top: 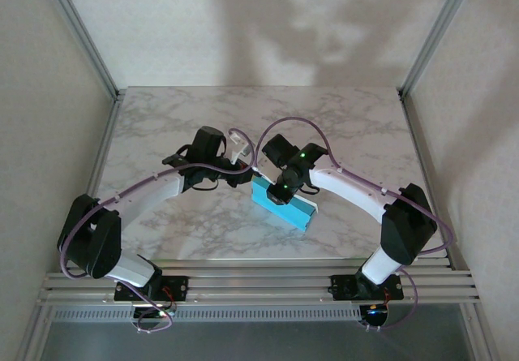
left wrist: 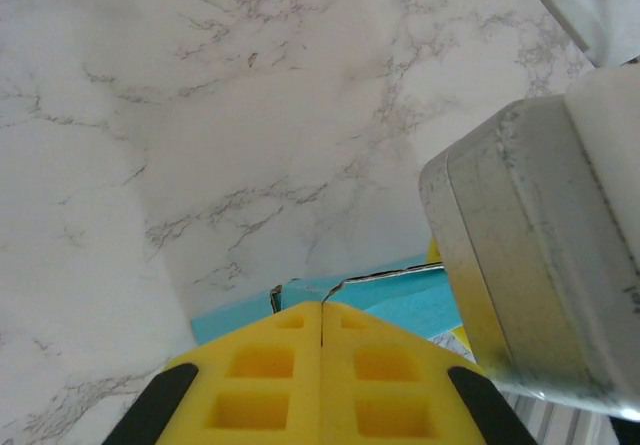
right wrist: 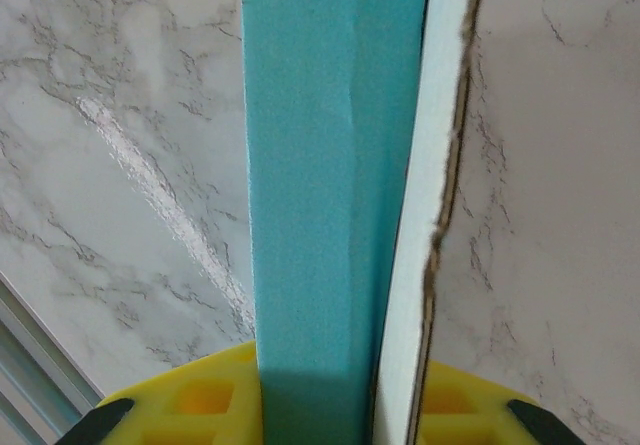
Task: Fold the paper box
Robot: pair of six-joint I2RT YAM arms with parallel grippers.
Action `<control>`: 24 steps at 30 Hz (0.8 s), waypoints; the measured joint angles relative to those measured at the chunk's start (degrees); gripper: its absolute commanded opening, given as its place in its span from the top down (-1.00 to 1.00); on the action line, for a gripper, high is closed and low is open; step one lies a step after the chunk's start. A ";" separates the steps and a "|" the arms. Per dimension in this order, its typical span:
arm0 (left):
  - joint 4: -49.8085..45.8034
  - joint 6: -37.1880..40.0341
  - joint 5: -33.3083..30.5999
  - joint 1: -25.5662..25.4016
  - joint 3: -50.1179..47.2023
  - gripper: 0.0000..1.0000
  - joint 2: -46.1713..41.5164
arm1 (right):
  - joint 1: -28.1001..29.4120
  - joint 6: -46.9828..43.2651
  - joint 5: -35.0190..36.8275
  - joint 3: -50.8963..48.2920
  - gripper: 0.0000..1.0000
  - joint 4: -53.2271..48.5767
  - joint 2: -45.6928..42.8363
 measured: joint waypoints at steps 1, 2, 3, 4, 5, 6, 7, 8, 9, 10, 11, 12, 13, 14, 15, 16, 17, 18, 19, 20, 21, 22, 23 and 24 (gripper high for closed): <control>0.00 0.00 -0.26 -0.07 -0.02 1.00 -0.02 | 0.00 0.00 0.00 0.00 0.50 0.04 0.00; 0.04 -0.04 -0.46 -0.15 -0.09 1.00 -0.04 | 0.00 0.00 0.02 0.00 0.50 0.07 0.00; 0.07 -0.17 -0.66 -0.26 -0.22 1.00 -0.13 | 0.00 0.00 0.02 0.00 0.50 0.07 0.00; 0.15 -0.31 -0.83 -0.33 -0.48 1.00 -0.28 | 0.00 0.00 0.00 0.00 0.50 0.02 0.00; 0.24 -0.46 -0.90 -0.37 -0.74 1.00 -0.50 | 0.00 0.00 0.00 0.00 0.50 0.00 0.00; 0.37 -0.61 -1.07 -0.42 -1.01 1.00 -0.70 | 0.00 0.00 0.00 0.00 0.50 0.00 0.00; 0.55 -0.85 -1.16 -0.52 -1.22 1.00 -0.85 | 0.00 -0.02 -0.02 0.00 0.50 -0.04 0.00; 0.55 -0.87 -1.33 -0.61 -1.33 1.00 -0.98 | 0.00 -0.02 -0.02 0.00 0.50 -0.04 0.00; 0.57 -1.05 -1.53 -0.63 -1.46 1.00 -1.09 | 0.00 -0.02 -0.02 0.00 0.50 -0.07 0.00; 0.70 -1.07 -1.75 -0.68 -1.60 1.00 -1.16 | 0.00 -0.02 -0.02 0.00 0.50 -0.04 0.00; 0.74 -1.09 -1.95 -0.74 -1.64 1.00 -1.20 | 0.00 -0.02 -0.02 0.00 0.50 -0.04 0.00; 0.83 -1.11 -2.19 -0.83 -1.64 1.00 -1.20 | 0.00 -0.02 -0.02 0.00 0.50 -0.04 0.02; 0.96 -1.18 -2.45 -0.98 -1.64 1.00 -1.22 | 0.00 0.00 0.00 0.00 0.50 -0.04 0.02; 1.01 -1.27 -2.67 -1.09 -1.68 1.00 -1.22 | 0.00 0.00 0.00 0.00 0.50 -0.04 0.02; 1.05 -1.29 -2.91 -1.22 -1.75 1.00 -1.27 | 0.00 0.00 0.00 0.00 0.50 -0.04 0.02; 1.20 -1.29 -3.28 -1.36 -1.86 1.00 -1.33 | 0.00 0.00 0.00 0.00 0.50 -0.04 0.02; 1.38 -1.33 -3.56 -1.44 -2.03 1.00 -1.49 | 0.00 0.00 0.00 0.00 0.49 -0.04 0.04; 1.49 -1.46 -3.91 -1.64 -2.25 1.00 -1.68 | 0.00 0.00 0.00 0.00 0.49 -0.04 0.04; 1.57 -1.51 -4.20 -1.77 -2.47 1.00 -1.88 | 0.00 0.00 0.00 0.00 0.49 -0.04 0.04; 1.62 -1.51 -4.57 -1.90 -2.64 1.00 -2.10 | 0.00 0.00 0.00 0.00 0.48 -0.07 0.04; 1.62 -1.55 -5.03 -2.05 -2.82 1.00 -2.29 | 0.00 0.00 0.00 0.00 0.47 -0.07 0.04; 1.64 -1.66 -5.44 -2.19 -2.93 1.00 -2.47 | 0.00 0.00 0.00 0.00 0.47 -0.07 0.04; 1.66 -1.73 -5.75 -2.32 -3.04 1.00 -2.60 | 0.00 0.00 0.00 0.00 0.47 -0.04 0.04; 1.66 -1.90 -6.21 -2.47 -3.26 1.00 -2.80 | 0.00 0.00 0.00 0.00 0.47 -0.04 0.07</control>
